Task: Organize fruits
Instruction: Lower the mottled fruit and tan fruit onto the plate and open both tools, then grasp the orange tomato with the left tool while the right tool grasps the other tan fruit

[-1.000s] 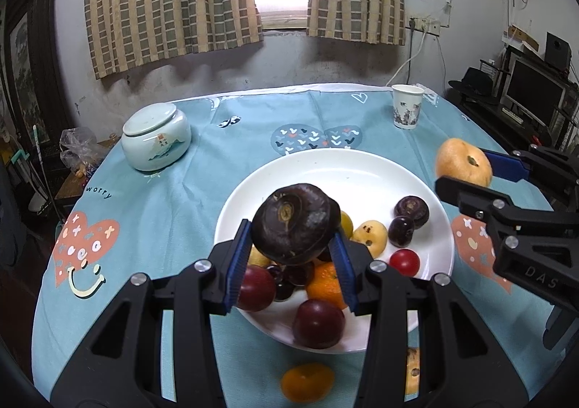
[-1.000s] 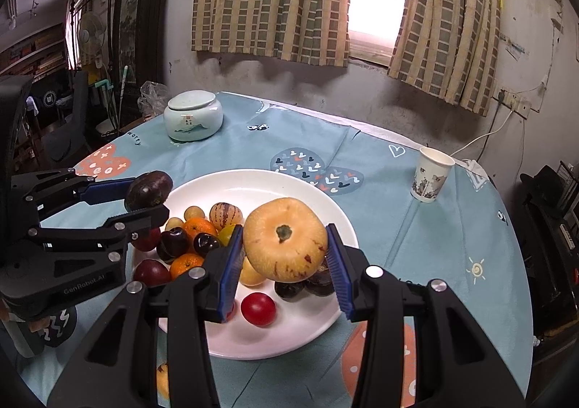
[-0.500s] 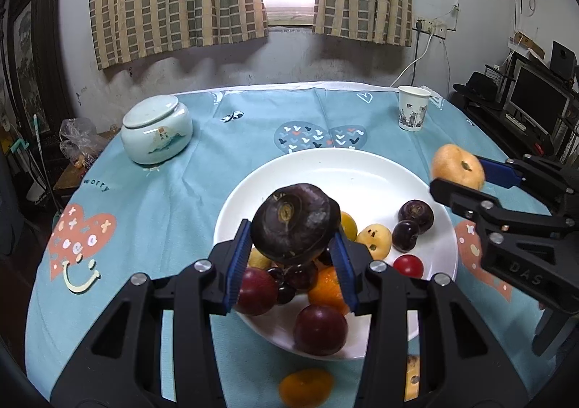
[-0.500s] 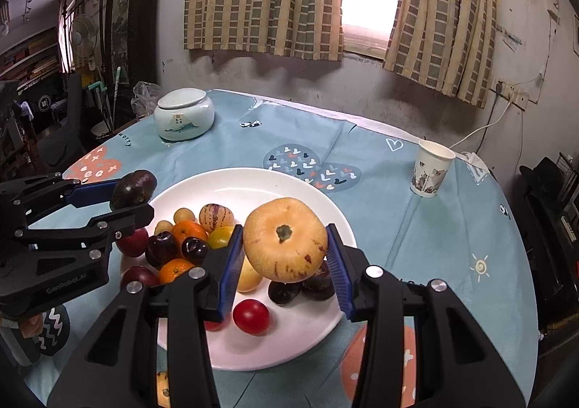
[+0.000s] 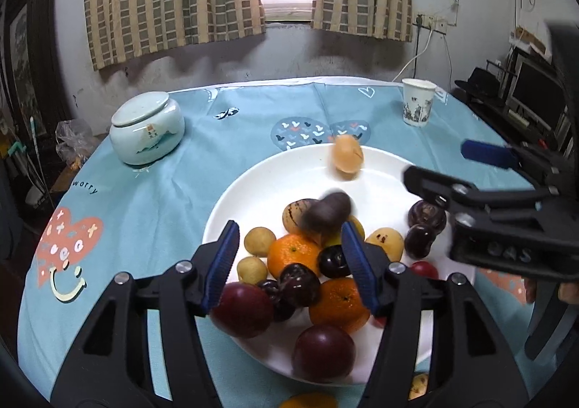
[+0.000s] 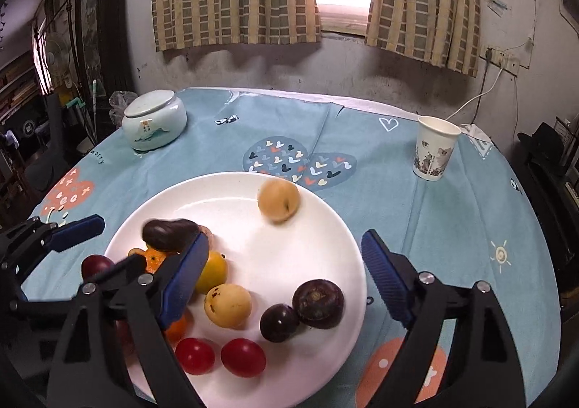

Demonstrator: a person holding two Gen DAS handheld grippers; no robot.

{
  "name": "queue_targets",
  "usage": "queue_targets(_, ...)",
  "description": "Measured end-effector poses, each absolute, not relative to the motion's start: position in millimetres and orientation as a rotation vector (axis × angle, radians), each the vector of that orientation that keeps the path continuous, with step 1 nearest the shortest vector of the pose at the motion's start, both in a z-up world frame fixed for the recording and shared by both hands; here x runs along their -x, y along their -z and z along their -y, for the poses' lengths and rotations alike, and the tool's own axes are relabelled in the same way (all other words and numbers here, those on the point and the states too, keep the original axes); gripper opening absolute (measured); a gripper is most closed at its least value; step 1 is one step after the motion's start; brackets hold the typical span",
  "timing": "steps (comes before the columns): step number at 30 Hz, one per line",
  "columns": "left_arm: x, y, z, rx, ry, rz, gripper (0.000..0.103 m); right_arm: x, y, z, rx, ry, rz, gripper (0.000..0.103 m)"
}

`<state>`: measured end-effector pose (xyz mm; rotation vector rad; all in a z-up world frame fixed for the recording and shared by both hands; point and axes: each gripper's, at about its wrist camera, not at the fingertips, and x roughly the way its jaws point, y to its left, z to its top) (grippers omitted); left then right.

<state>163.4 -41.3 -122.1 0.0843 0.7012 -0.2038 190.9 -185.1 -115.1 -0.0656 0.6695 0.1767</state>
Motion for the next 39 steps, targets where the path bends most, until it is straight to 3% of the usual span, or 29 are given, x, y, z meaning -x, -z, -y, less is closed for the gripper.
queue_targets(5,-145.2,103.8,28.6,-0.062,0.209,-0.663,0.072,-155.2,100.8,200.6,0.011,-0.198,-0.615,0.087)
queue_targets(11,-105.5,90.3,7.3,-0.091,0.200,-0.649,0.073,-87.7,85.4,212.1,0.045,-0.238,-0.541,0.087)
queue_targets(19,-44.9,112.8,-10.3,-0.097,0.285,-0.721,0.077,-5.7,135.0,182.9,0.274,-0.339,-0.651,0.086)
queue_targets(39,-60.1,156.2,-19.5,-0.001,0.275,-0.845,0.077,-45.8,186.9,133.4,0.264,-0.368,-0.836,0.086)
